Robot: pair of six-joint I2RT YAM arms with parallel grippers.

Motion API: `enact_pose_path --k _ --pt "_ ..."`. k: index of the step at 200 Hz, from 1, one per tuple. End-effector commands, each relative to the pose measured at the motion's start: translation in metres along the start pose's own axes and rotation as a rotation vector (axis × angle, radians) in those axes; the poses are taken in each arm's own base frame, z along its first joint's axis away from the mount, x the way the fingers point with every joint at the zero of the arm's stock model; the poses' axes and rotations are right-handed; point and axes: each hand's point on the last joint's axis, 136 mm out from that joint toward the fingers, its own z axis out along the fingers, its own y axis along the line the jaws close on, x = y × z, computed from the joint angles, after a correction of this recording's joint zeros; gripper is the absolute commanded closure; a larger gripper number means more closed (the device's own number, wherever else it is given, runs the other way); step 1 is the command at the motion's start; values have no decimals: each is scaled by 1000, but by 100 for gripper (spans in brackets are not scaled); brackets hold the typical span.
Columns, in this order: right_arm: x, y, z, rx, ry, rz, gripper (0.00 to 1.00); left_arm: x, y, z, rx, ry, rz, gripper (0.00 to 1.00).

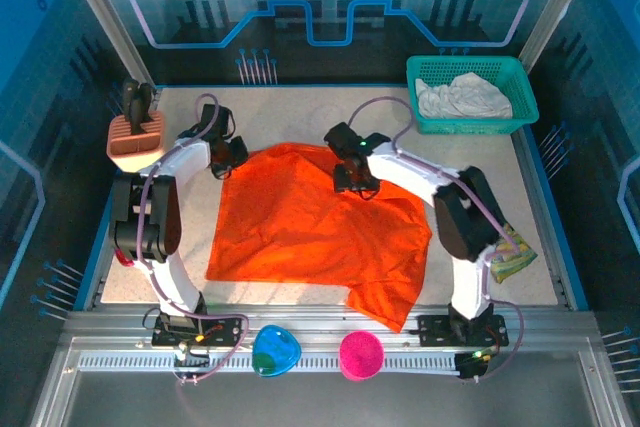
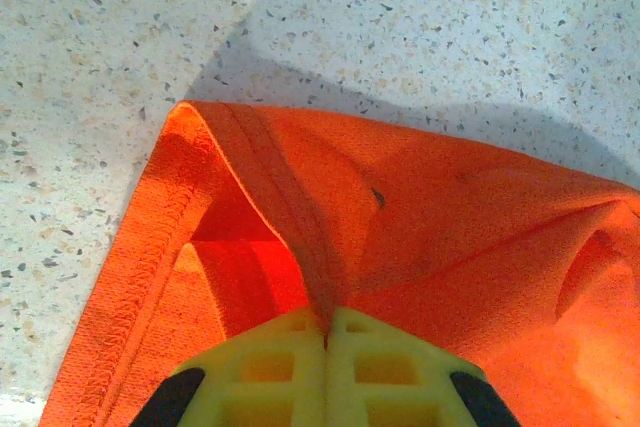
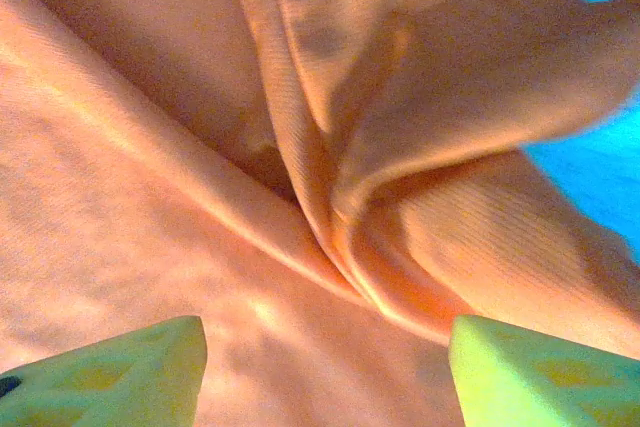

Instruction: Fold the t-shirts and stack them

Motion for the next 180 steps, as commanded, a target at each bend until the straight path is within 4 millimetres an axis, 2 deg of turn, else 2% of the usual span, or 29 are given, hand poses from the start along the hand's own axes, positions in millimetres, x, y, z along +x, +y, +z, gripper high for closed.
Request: enact_pose_path --k 1,26,55,81,99,140,145,180 --pt "24 -27 -37 27 -6 4 32 1 2 0 -12 -6 10 100" --pt "67 -49 -36 24 71 39 36 0 0 1 -5 -5 7 100" --pt "128 -59 -11 -5 203 102 56 0 -2 3 4 0 5 100" --pt "163 -66 9 -9 277 151 73 -1 -4 2 9 3 2 100" --pt "166 -67 19 6 285 158 77 -2 -5 1 14 -3 1 100" --pt "148 -79 46 73 291 164 85 -9 -7 -2 12 -15 10 100" --pt "134 -76 47 60 266 176 86 -11 -8 -3 12 -19 15 100" --pt "104 -93 62 86 230 203 89 -25 -12 2 0 -20 38 100"
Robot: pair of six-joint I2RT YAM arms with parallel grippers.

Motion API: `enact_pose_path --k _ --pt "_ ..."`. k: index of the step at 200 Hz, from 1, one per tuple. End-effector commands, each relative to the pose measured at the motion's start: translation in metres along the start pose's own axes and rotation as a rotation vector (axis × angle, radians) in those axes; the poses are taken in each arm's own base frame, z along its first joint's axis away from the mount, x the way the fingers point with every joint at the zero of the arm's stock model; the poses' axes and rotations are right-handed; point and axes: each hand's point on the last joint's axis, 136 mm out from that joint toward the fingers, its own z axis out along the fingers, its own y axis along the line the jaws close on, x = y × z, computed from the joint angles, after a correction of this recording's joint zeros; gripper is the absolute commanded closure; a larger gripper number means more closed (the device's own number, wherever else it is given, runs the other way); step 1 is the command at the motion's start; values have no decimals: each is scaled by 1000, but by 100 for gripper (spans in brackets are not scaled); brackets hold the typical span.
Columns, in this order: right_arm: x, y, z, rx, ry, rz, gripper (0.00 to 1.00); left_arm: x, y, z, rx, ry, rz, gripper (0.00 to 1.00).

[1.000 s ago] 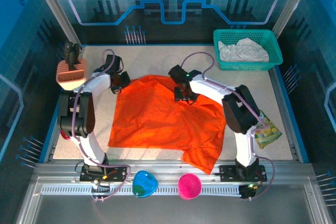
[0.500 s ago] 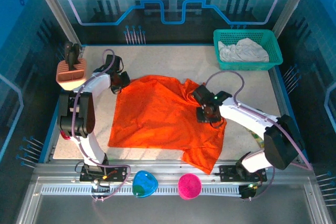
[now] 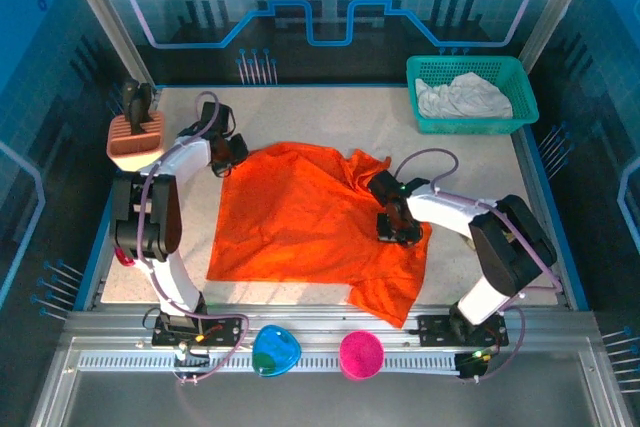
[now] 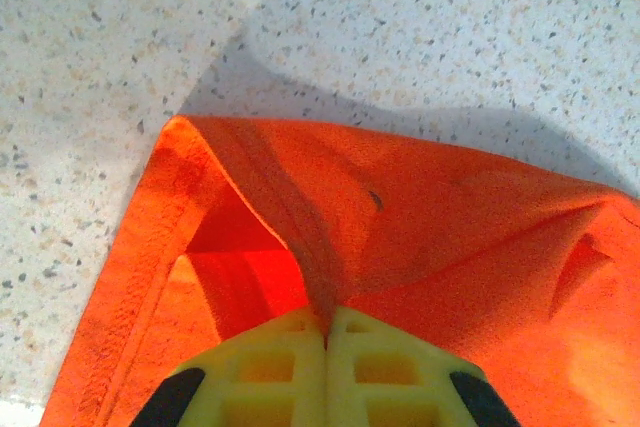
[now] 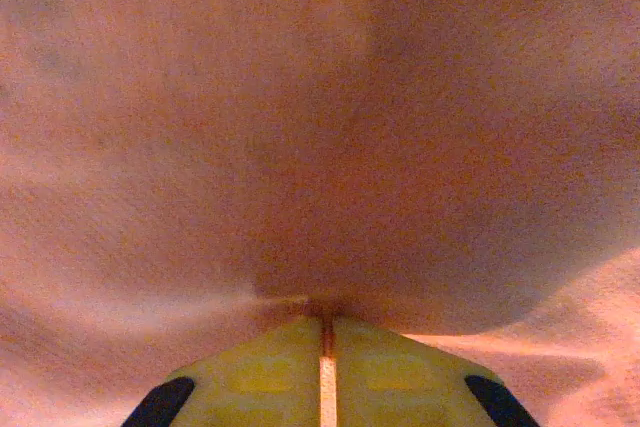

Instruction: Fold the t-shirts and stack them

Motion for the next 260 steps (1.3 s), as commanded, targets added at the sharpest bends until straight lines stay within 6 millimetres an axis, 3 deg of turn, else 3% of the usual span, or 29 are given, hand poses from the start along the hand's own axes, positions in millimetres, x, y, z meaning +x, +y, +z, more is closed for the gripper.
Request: enact_pose_path --k 1,28,67,88,117,138,180,219,244,260 --pt "-32 -4 2 9 -61 14 89 -13 -5 2 -7 -3 32 100" --pt "-52 -8 0 8 -81 28 90 -24 -14 5 10 -9 50 100" --pt "-52 -4 -15 -30 -91 15 89 -33 -23 -2 35 -27 66 100" --pt "-59 -1 -49 -62 -142 -30 79 -33 -26 -5 47 -24 75 100" --pt "-88 4 -112 -103 -248 -111 57 -31 -27 -6 58 -21 79 100" --pt "-113 8 -131 -148 -266 -135 46 -29 -28 -5 68 -16 73 100" --pt "-161 27 -107 -205 -199 -156 37 -25 -26 -2 66 -5 72 100" --pt "-187 51 -78 -245 -138 -164 38 -24 -24 -1 59 -4 76 100" --pt "-196 58 -63 -252 -116 -155 43 -23 -23 1 58 2 75 100" --pt "-196 61 -57 -256 -102 -151 54 -21 -22 2 57 6 75 100"
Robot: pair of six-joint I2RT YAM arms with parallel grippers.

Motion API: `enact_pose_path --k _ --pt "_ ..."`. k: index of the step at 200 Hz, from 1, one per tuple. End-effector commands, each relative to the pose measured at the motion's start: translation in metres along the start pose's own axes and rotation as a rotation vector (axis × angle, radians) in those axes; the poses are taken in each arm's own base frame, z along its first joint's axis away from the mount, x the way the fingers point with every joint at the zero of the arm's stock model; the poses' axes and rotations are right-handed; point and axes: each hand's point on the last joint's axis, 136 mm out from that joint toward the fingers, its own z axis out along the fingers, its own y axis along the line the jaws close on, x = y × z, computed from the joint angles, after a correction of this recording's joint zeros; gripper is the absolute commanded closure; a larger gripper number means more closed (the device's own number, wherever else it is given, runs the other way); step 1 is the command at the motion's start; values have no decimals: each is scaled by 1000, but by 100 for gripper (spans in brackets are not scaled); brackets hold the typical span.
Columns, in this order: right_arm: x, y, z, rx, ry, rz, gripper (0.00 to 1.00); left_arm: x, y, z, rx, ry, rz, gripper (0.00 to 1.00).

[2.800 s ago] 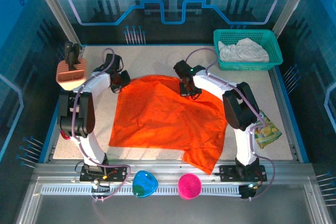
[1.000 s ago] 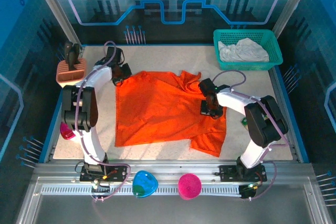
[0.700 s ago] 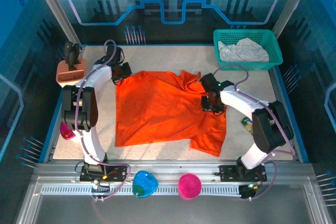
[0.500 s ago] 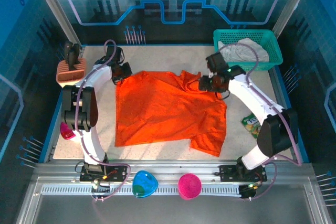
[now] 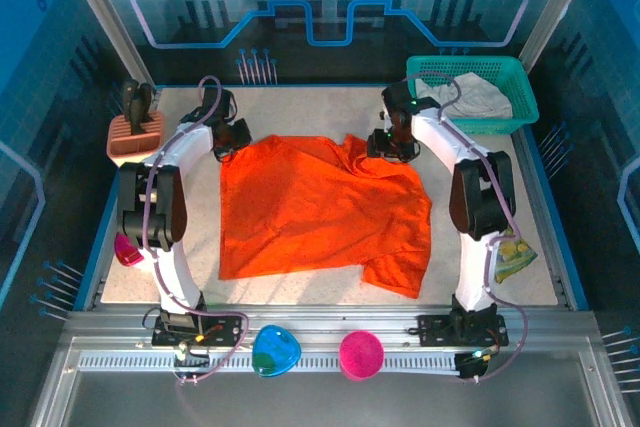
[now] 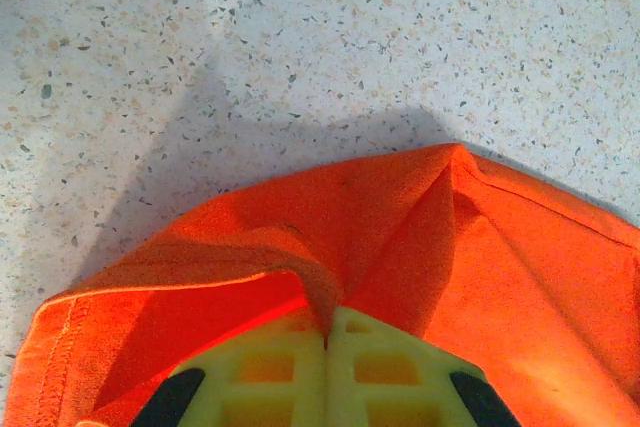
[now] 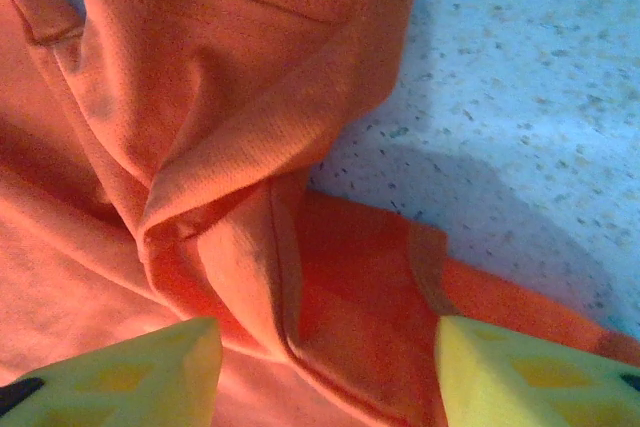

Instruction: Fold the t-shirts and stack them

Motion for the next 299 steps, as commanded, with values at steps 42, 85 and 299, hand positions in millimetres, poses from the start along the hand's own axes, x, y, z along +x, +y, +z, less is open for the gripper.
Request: enact_pose_path --k 42,85,299 --pt "9 14 -11 -58 2 3 90 10 4 2 5 29 18 100" --pt "37 26 -37 -96 -74 20 100 11 4 3 9 28 11 100" --pt "60 -4 -48 -70 -173 137 52 20 8 14 9 54 -1 100"
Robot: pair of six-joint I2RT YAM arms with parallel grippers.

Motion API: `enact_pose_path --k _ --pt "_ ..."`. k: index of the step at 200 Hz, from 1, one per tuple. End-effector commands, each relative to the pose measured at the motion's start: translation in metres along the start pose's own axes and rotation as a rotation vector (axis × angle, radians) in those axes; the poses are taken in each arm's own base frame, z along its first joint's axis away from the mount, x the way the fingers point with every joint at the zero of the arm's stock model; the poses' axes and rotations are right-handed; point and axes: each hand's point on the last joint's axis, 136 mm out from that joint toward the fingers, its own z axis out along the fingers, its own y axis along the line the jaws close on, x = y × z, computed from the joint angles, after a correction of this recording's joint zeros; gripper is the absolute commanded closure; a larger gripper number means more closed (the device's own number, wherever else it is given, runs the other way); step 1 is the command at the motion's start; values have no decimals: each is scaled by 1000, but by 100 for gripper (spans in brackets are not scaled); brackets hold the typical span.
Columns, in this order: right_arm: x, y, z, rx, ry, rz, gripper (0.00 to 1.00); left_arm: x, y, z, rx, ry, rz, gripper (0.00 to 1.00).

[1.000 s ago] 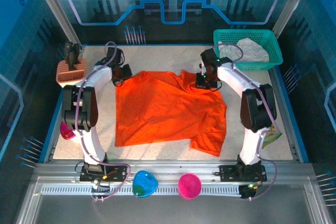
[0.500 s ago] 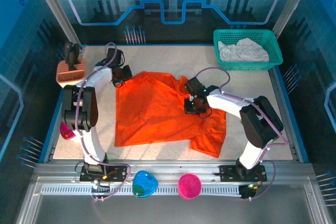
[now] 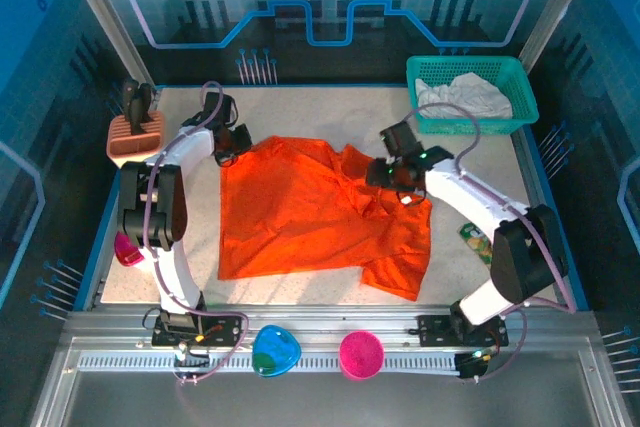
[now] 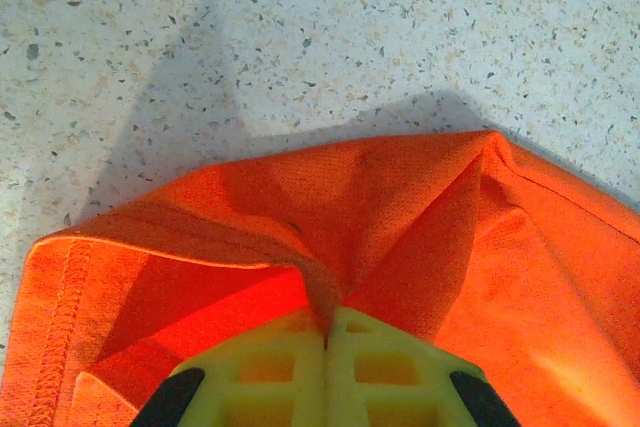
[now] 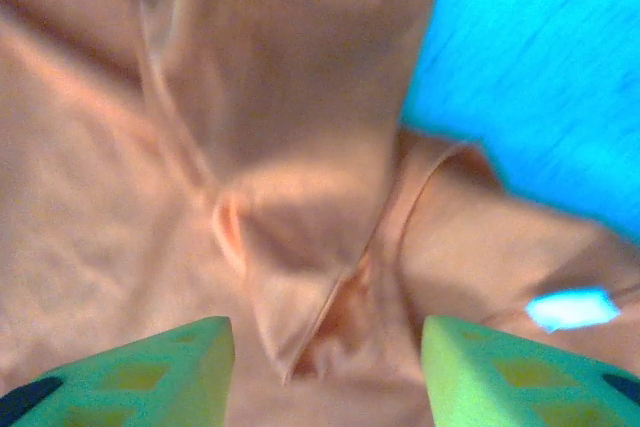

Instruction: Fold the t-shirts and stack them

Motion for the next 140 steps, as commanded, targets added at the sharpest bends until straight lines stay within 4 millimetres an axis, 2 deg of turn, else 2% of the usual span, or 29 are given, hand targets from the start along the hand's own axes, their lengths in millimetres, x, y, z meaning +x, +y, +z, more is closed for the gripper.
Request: enact_pose_path --k 1,42,64,77,91,118,140 --pt "-13 -14 15 -31 69 21 52 7 2 5 13 25 1 100" --pt "-39 -16 71 -73 180 68 72 6 1 3 7 26 7 100" --pt "-42 -21 95 -44 215 81 76 6 2 2 1 27 12 100" --pt "-43 -20 105 -46 228 89 75 6 3 3 -5 29 14 100" --pt "-42 -21 112 -39 235 97 68 5 3 4 -9 31 18 100" --pt "-41 -26 116 -11 230 107 56 6 3 5 -10 36 20 100" --pt "-40 -29 117 4 229 113 51 6 3 5 -10 36 20 100"
